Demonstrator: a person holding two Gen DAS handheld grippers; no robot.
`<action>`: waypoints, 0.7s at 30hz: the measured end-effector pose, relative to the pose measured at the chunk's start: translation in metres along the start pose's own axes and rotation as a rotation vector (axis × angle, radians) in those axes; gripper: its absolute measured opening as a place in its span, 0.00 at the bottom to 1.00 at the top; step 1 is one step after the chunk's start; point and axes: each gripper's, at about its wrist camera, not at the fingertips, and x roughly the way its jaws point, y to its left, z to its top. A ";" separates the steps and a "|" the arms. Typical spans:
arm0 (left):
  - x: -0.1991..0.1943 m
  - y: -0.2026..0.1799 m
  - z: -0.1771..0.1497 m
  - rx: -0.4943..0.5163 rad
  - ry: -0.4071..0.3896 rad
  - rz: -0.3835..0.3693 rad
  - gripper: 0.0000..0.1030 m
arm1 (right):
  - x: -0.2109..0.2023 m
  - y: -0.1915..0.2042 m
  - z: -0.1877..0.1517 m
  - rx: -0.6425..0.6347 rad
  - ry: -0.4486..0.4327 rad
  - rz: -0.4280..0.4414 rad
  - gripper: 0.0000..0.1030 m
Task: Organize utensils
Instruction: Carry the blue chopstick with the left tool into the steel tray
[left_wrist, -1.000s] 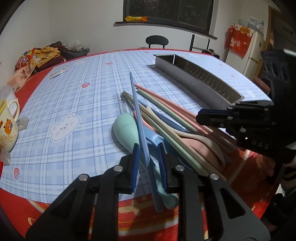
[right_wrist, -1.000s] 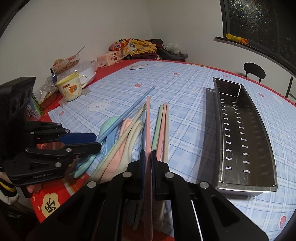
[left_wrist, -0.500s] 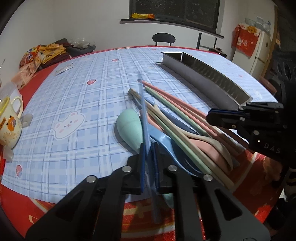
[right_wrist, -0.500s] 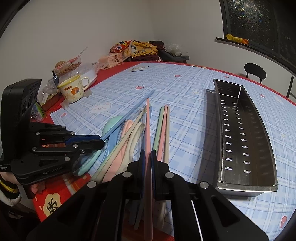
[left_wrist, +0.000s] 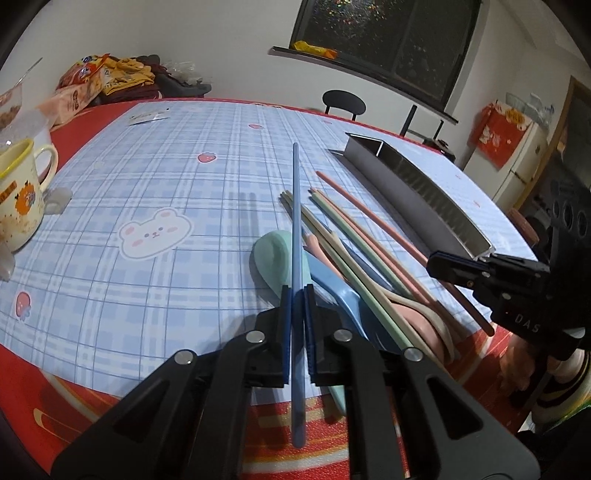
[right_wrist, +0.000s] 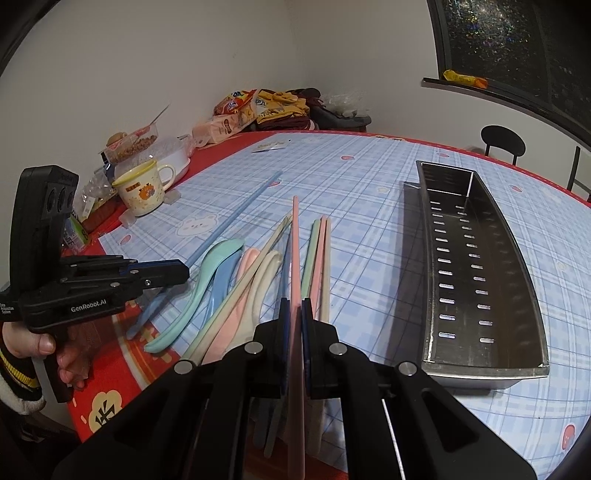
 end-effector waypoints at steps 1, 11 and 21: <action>-0.001 0.000 0.000 -0.002 -0.002 -0.003 0.10 | 0.000 0.000 0.000 0.002 -0.003 -0.002 0.06; -0.011 0.005 0.008 -0.028 0.000 0.024 0.10 | -0.019 -0.017 -0.001 0.090 -0.066 0.019 0.06; -0.011 -0.023 0.044 -0.053 -0.024 -0.060 0.10 | -0.042 -0.080 0.016 0.226 -0.152 -0.052 0.06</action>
